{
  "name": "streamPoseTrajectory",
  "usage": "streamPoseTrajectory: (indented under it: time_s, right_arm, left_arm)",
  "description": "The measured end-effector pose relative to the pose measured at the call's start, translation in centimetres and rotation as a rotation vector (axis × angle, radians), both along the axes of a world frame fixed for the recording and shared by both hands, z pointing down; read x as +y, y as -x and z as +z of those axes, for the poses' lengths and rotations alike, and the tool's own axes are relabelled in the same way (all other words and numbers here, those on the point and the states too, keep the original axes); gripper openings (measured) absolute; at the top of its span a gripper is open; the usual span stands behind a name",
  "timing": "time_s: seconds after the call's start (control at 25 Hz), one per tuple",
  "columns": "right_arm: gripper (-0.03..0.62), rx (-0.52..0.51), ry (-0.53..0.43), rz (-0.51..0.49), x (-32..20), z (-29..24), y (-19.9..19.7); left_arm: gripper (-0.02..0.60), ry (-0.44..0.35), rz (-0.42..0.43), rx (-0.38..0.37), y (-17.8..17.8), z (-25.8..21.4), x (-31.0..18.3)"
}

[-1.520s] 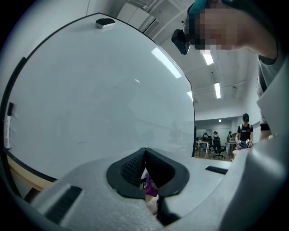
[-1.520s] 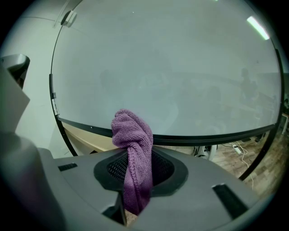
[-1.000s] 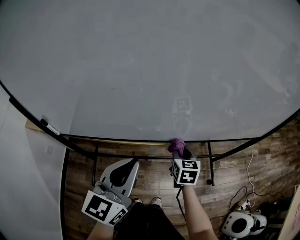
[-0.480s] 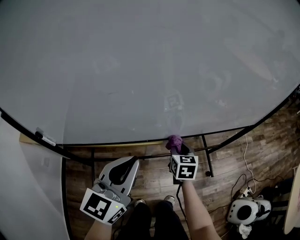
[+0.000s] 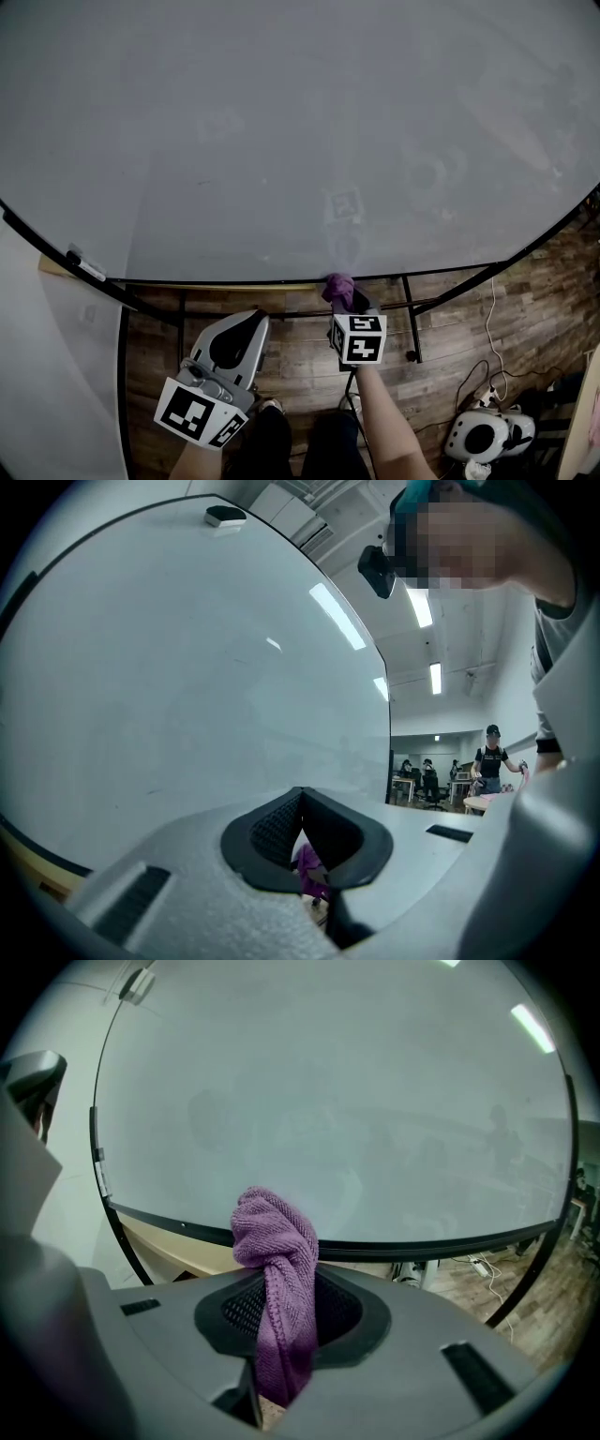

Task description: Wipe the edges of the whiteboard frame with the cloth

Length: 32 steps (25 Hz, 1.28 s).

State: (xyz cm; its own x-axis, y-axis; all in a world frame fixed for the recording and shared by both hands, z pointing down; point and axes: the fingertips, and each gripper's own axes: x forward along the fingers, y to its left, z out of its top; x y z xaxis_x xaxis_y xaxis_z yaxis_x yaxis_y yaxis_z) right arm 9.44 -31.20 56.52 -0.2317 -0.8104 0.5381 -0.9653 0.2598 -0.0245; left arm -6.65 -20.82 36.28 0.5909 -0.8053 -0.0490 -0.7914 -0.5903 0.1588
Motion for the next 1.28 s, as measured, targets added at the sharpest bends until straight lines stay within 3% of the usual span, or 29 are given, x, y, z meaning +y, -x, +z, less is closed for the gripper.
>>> streamPoseTrajectory:
  time_s: [0.48, 1.28]
  right_arm:
    - [0.095, -0.007, -0.009, -0.095, -0.1, -0.2, -3.0]
    - [0.097, -0.014, -0.009, -0.072, -0.9, -0.2, -13.9]
  left_arm:
    - [0.017, 0.014, -0.087, -0.026, -5.2, -0.3, 0.9]
    - [0.017, 0.012, -0.073, -0.026, -15.4, -0.1, -0.2]
